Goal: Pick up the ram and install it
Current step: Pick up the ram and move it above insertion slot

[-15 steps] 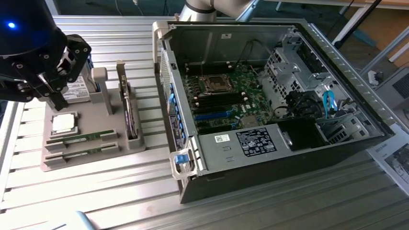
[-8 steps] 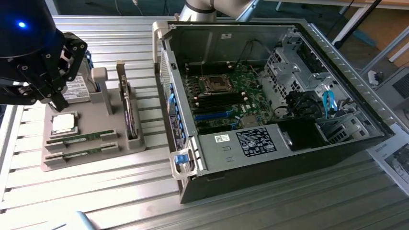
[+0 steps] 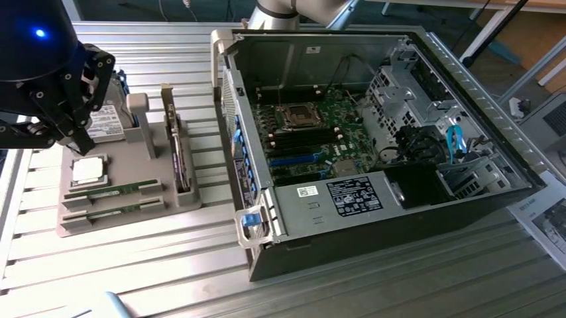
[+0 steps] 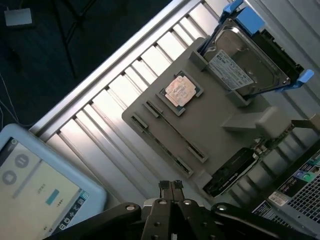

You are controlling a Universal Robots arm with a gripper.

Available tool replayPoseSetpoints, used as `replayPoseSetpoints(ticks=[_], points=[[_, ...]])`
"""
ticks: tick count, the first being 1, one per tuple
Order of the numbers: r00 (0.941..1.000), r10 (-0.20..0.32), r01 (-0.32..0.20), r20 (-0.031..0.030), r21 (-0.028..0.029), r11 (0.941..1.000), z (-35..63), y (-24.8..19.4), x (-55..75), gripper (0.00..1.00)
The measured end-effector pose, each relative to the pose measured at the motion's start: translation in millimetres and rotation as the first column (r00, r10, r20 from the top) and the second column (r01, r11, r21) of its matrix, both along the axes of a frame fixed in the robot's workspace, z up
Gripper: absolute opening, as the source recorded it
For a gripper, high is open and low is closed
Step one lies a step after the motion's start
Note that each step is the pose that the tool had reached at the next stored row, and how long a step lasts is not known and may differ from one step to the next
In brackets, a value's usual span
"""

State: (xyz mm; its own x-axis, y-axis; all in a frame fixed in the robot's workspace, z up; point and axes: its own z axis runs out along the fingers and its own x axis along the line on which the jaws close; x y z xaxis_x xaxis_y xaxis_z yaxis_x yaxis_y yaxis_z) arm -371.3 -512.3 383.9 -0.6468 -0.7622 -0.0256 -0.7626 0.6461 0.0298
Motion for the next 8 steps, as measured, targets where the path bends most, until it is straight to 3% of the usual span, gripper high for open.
replayPoseSetpoints(ticks=[4, 8], points=[[0.9973, 0.073, -0.073, 0.0, 0.0, 0.9973, -0.9, 0.0, 0.0, 0.1], [0.9892, 0.147, -0.147, 0.0, 0.0, 0.9892, -1.8, 0.0, 0.0, 0.1]])
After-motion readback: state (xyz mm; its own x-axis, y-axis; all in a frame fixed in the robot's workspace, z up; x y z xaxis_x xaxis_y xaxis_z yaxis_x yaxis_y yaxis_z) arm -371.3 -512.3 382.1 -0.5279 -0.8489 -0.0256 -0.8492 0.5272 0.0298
